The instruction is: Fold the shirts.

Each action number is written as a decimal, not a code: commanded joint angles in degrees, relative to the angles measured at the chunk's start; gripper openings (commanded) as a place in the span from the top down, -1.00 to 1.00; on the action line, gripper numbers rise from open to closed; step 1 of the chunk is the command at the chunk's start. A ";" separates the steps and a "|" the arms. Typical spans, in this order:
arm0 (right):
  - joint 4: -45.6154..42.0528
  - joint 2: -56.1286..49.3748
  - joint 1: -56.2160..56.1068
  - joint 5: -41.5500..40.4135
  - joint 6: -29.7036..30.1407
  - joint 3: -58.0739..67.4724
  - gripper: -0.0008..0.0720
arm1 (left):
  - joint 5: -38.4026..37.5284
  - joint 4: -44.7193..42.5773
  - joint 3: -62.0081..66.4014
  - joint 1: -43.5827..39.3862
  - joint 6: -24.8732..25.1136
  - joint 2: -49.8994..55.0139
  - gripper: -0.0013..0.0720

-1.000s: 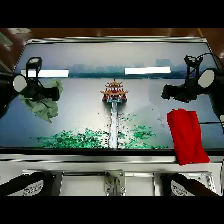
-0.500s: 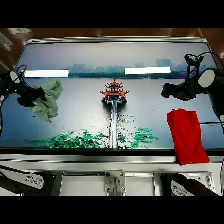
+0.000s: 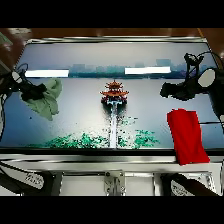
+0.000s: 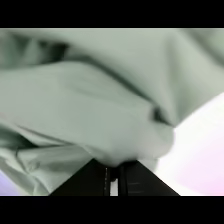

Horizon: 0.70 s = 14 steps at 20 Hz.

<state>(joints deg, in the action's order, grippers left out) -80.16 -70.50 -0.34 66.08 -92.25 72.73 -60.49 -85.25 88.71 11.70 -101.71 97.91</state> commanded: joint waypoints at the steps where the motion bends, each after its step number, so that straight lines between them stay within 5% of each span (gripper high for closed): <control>1: 0.22 0.02 -0.07 -4.44 1.31 0.09 -0.85 | 0.52 1.07 5.11 -4.15 6.95 -10.12 0.87; 8: -3.30 5.51 -0.07 2.40 5.64 11.21 -0.84 | 0.04 1.11 10.21 -23.10 4.33 -39.89 0.87; 14: -7.96 17.51 -0.07 12.96 5.88 15.34 -0.84 | -1.95 1.11 4.63 -43.34 -0.42 -39.95 0.87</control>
<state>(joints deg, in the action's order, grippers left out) -85.54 -57.98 -0.34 72.58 -86.74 86.52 -62.37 -84.01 96.51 -22.46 -99.33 58.35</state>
